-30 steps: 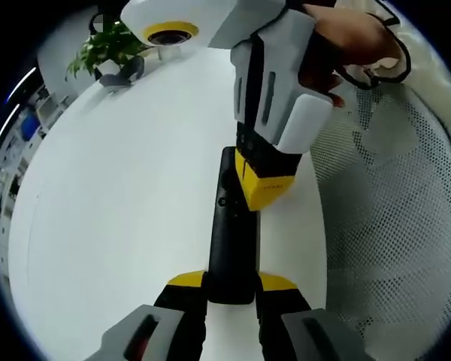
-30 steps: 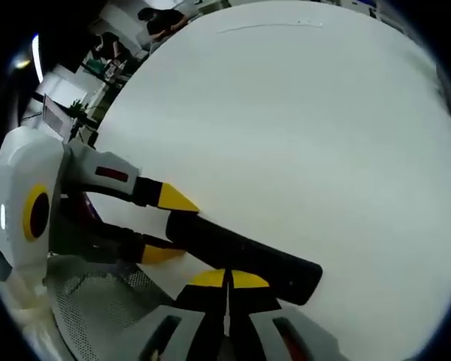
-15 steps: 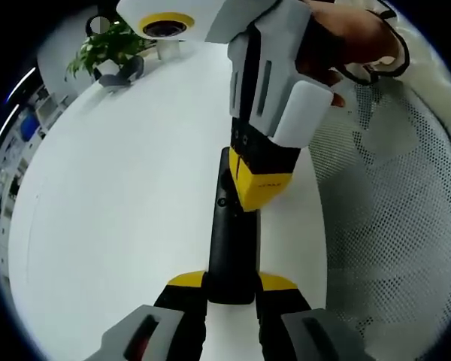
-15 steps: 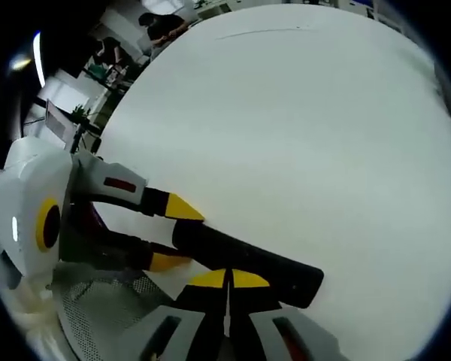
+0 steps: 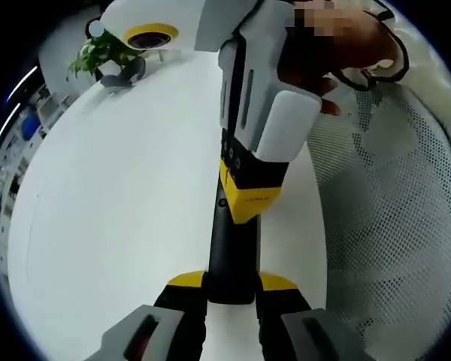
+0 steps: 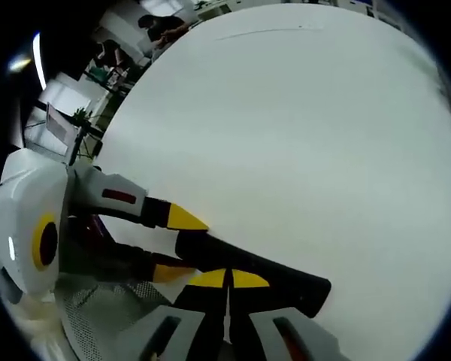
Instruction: Press the specified remote control buttons in sequence, fully releasing each button before pressing the next.
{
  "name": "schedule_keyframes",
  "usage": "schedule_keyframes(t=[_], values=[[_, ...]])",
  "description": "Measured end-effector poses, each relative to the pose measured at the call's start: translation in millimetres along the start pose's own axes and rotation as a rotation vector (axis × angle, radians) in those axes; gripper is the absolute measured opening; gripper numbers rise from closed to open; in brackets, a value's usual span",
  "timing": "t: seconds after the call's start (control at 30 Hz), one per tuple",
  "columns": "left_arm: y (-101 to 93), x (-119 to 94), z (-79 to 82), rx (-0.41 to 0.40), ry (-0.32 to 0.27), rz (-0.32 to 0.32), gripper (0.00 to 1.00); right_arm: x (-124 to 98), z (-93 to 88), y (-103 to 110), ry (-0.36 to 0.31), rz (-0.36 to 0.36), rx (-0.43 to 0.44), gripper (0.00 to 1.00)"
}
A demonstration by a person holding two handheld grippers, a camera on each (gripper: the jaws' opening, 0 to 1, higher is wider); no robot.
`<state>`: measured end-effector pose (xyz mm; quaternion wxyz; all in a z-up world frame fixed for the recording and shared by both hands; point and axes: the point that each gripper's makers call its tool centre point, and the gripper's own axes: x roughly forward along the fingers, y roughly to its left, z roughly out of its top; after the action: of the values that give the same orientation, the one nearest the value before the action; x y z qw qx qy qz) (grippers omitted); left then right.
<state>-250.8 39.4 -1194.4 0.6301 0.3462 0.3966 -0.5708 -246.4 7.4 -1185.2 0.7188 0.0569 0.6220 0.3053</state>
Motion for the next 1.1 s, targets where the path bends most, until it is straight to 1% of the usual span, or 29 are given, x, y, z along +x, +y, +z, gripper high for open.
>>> schedule_keyframes(t=[0.23, 0.4, 0.47, 0.57, 0.8, 0.9, 0.97, 1.1], values=[[0.0, 0.2, 0.0, 0.005, 0.003, -0.002, 0.23, 0.5, 1.4, -0.9, -0.011, 0.006, 0.025, 0.0], [0.3, 0.5, -0.2, 0.002, -0.001, 0.002, 0.23, 1.1, 3.9, -1.6, -0.047, -0.005, 0.032, 0.0], [0.1, 0.2, -0.1, 0.002, -0.001, 0.002, 0.23, 1.3, 4.3, -1.8, -0.049, -0.005, 0.03, 0.0], [0.1, 0.4, 0.1, 0.003, 0.002, 0.001, 0.23, 1.6, 4.9, -2.6, -0.048, 0.006, 0.053, 0.0], [-0.8, -0.4, 0.3, 0.0, 0.004, 0.002, 0.23, 0.4, 3.7, -1.6, -0.055, 0.012, 0.055, 0.0], [-0.6, -0.2, 0.4, 0.002, 0.009, 0.003, 0.23, -0.9, 2.9, -1.3, -0.08, 0.011, 0.061, 0.0], [-0.6, -0.1, 0.3, 0.002, 0.01, 0.003, 0.23, -1.3, 2.4, -0.4, -0.085, 0.009, 0.057, 0.0], [-0.4, 0.0, 0.4, 0.001, 0.01, 0.002, 0.23, -1.6, 4.3, 6.7, -0.094, 0.038, 0.052, 0.0]])
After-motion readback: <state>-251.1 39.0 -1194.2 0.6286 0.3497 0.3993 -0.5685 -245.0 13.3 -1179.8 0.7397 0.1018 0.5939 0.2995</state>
